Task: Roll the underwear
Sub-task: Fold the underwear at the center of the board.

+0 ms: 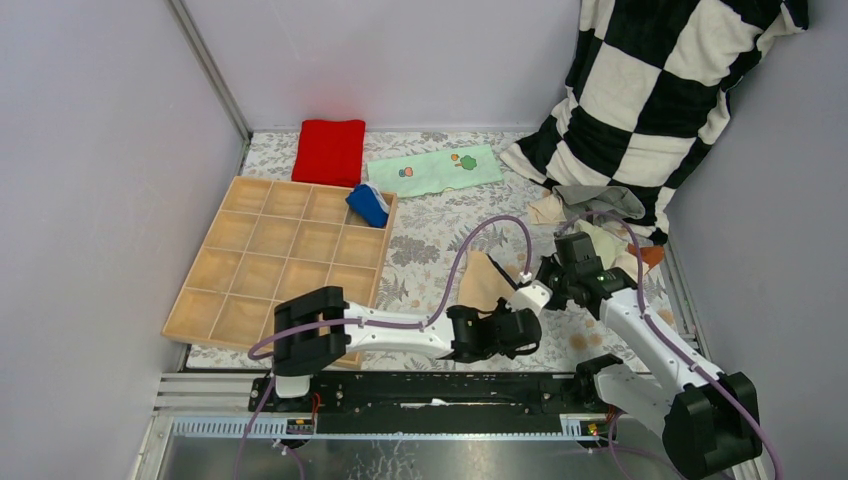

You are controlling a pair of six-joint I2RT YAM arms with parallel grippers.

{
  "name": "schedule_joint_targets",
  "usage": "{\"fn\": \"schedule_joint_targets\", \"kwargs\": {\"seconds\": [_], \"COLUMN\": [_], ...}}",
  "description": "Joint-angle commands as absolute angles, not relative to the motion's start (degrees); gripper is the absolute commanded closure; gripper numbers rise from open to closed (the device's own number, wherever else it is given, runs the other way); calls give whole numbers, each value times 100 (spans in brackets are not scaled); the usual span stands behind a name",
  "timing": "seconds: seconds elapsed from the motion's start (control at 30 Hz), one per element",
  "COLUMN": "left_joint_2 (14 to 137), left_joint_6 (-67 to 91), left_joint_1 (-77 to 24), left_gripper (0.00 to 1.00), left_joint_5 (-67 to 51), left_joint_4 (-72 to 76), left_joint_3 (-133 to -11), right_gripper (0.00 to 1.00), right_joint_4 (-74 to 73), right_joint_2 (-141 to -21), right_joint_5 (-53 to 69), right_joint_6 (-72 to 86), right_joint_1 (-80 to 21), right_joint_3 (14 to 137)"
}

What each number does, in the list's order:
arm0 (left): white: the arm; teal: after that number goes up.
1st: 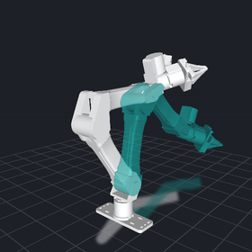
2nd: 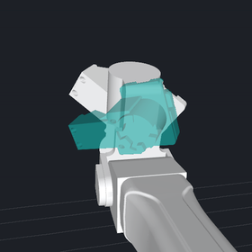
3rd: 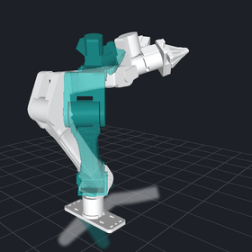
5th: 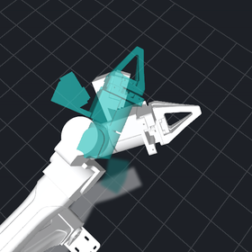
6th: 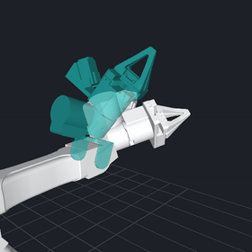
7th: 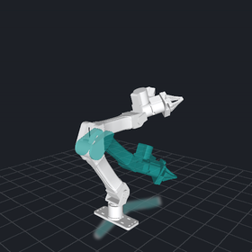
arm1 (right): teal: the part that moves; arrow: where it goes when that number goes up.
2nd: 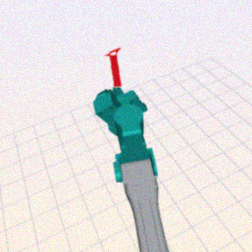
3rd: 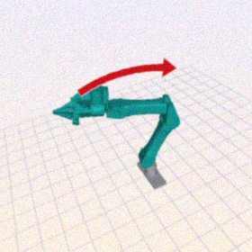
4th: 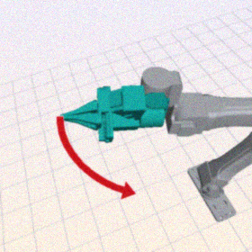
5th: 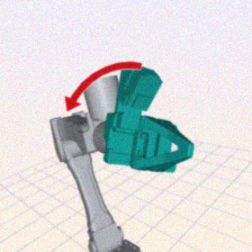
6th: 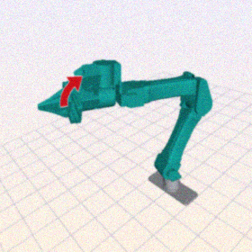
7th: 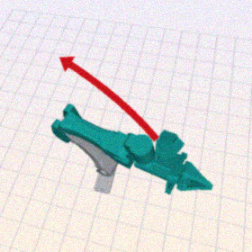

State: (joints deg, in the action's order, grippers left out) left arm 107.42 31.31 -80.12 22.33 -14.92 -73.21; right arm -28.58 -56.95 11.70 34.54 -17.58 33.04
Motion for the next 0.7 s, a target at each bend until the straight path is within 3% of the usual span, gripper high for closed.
{"fn": "schedule_joint_targets", "kwargs": {"seconds": [0.0,0.67], "left_joint_2": [10468,9490], "left_joint_6": [3402,4453], "left_joint_1": [-8052,-7509], "left_gripper": [100,100], "left_joint_5": [1928,1403], "left_joint_4": [-1012,256], "left_joint_3": [-7201,-5593], "right_gripper": [100,100], "right_joint_4": [-3313,-3251], "right_joint_2": [-5531,-6165], "right_joint_5": [1075,1604], "right_joint_6": [3309,3501], "right_joint_1": [-1728,-1762], "right_joint_3": [3683,4160]}}
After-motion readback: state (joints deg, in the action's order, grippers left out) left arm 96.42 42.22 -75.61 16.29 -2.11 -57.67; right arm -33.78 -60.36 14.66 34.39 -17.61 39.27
